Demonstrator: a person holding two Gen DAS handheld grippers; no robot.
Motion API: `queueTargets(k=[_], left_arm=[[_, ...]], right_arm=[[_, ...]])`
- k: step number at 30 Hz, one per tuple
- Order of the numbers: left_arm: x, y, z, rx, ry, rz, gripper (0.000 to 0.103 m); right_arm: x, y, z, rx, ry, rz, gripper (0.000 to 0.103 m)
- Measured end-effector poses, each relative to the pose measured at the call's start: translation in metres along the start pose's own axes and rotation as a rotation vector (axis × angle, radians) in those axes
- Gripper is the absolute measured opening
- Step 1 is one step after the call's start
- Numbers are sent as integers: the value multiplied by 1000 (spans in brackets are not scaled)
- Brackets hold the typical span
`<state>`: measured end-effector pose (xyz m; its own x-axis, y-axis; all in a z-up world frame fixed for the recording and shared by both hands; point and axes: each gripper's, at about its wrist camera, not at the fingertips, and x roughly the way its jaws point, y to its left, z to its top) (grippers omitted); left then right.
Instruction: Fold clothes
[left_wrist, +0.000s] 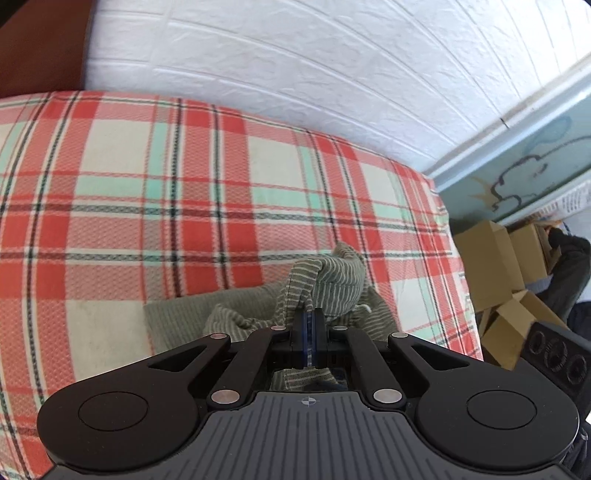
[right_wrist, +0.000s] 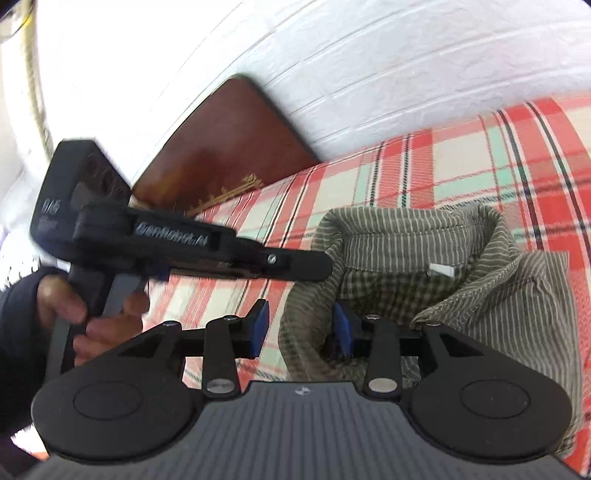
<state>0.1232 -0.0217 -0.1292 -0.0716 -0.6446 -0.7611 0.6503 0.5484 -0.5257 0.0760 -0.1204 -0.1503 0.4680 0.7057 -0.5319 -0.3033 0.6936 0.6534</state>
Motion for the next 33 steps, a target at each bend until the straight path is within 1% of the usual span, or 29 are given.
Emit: queueTargets(k=[1, 2, 3, 4, 5, 6, 7, 8, 9, 11, 14, 17, 18, 20, 22, 24, 25, 27, 28, 29, 30, 31, 33], left_arm=[[0, -1, -1, 5, 3, -5, 0], [1, -3, -2, 9, 6, -10, 0], [1, -4, -3, 14, 9, -16, 0], [1, -3, -4, 11, 8, -18, 0], [1, -1, -4, 2, 8, -28, 0], [1, 0, -4, -3, 7, -29, 4], [0, 0, -4, -7, 6, -30, 11], [-1, 1, -3, -11, 4, -30, 13], [-2, 0, -2, 3, 2, -16, 21], [-6, -9, 2, 62, -1, 22, 23], [-7, -31, 6, 204, 26, 106, 23], [0, -46, 8, 339, 64, 157, 30], [3, -48, 11, 359, 74, 169, 33], [10, -50, 14, 393, 88, 194, 34], [15, -52, 17, 421, 108, 192, 41], [20, -55, 19, 449, 129, 189, 46], [22, -56, 20, 463, 139, 188, 47], [29, -54, 22, 451, 171, 157, 47], [32, -52, 23, 443, 188, 141, 42], [37, -50, 24, 433, 203, 125, 31], [41, -47, 25, 423, 219, 109, 12], [44, -43, 27, 397, 229, 97, 8], [50, -33, 32, 340, 236, 82, 5]], right_arm=[[1, -1, 0, 13, 1, -12, 37], [2, -2, 0, 25, 4, -23, 24], [3, -2, -2, 34, 13, -32, 6], [4, -3, -3, 36, 18, -41, 6], [4, 1, -5, 9, 12, -56, 6], [4, 7, -8, -43, 8, -85, 6], [4, 13, -10, -96, 3, -114, 6], [4, 19, -14, -149, 1, -143, 6], [6, 26, -18, -205, 2, -171, 6], [7, 35, -26, -286, 7, -211, 6], [10, 42, -31, -347, 11, -237, 6], [11, 47, -34, -393, 13, -241, 6], [11, 49, -35, -405, 15, -240, 6], [11, 49, -37, -412, 17, -238, 6], [11, 49, -37, -412, 17, -237, 6], [10, 48, -38, -411, 18, -236, 6], [10, 48, -38, -411, 18, -236, 6], [10, 47, -39, -410, 19, -235, 6], [10, 47, -40, -410, 19, -234, 6], [9, 46, -40, -410, 19, -233, 6], [9, 46, -40, -408, 19, -234, 6], [9, 45, -40, -404, 19, -237, 6], [9, 43, -41, -394, 17, -244, 6]])
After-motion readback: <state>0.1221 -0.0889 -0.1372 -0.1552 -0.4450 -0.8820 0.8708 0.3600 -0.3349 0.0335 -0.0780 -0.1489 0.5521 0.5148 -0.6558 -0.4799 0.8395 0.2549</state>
